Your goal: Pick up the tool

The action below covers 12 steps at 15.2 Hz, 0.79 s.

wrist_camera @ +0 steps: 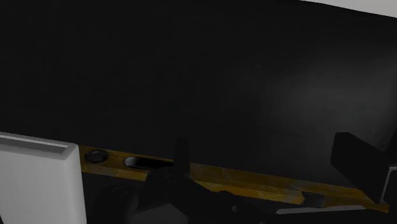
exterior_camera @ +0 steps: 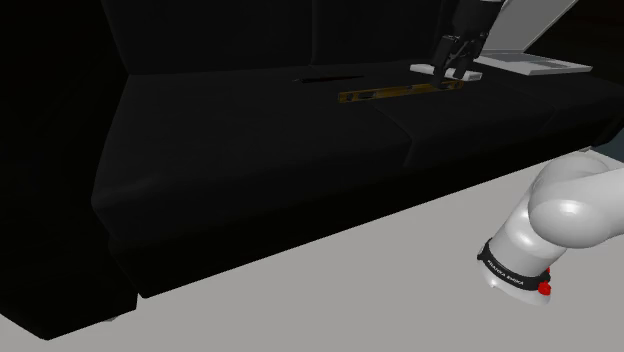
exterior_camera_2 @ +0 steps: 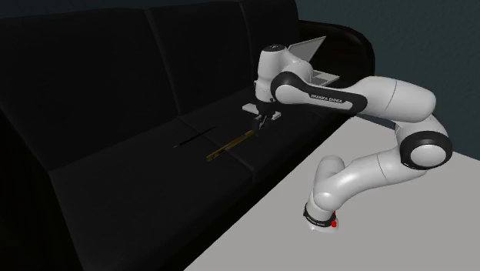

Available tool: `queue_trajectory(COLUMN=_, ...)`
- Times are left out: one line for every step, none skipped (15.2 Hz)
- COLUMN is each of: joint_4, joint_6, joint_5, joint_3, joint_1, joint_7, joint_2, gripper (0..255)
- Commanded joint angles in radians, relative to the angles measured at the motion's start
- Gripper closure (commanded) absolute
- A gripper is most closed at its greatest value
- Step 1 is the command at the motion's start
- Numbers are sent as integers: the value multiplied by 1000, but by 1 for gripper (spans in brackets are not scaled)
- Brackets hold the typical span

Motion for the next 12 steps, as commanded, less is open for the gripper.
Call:
queue_trajectory(joint_4=0, joint_6=0, joint_5=0, joint_3=0, joint_1=0, joint_7=0, joint_2=0, gripper=0)
queue_trajectory(joint_4=30, joint_6=10, joint_5=-6, joint_3=-25, joint_1=19, joint_7=-62, joint_2=43, gripper=0)
queue_trajectory(joint_4=61, joint_6=18, joint_5=-10, joint_3=-50, joint_1=39, joint_7=-124, joint_2=86, gripper=0)
queue_trajectory(joint_4=95, joint_6=24, joint_5=-13, joint_3=-73, joint_1=60, joint_7=-185, joint_2=129, gripper=0)
queue_trajectory(joint_4=130, joint_6=29, joint_5=-13, joint_3=-96, joint_1=81, joint_7=-247, joint_2=173, gripper=0)
queue_trajectory(joint_4=166, joint_6=32, joint_5=-11, joint_3=-117, joint_1=101, joint_7=-309, joint_2=218, gripper=0)
queue_trajectory(joint_4=204, joint_6=33, joint_5=-6, joint_3=-137, joint_1=122, joint_7=-371, joint_2=262, gripper=0)
queue_trajectory(joint_4=243, joint_6=33, joint_5=0, joint_3=-155, joint_1=142, joint_7=-433, joint_2=307, gripper=0)
queue_trajectory(joint_4=284, joint_6=30, joint_5=7, joint_3=-173, joint_1=161, joint_7=-495, joint_2=352, gripper=0)
queue_trajectory(joint_4=326, joint_6=26, joint_5=17, joint_3=-188, joint_1=180, joint_7=-557, joint_2=398, gripper=0)
queue_trajectory(joint_4=369, joint_6=20, joint_5=28, joint_3=-203, joint_1=197, joint_7=-619, joint_2=443, gripper=0)
queue_trajectory(joint_4=413, joint_6=13, joint_5=41, joint_3=-216, joint_1=214, joint_7=-681, joint_2=489, gripper=0)
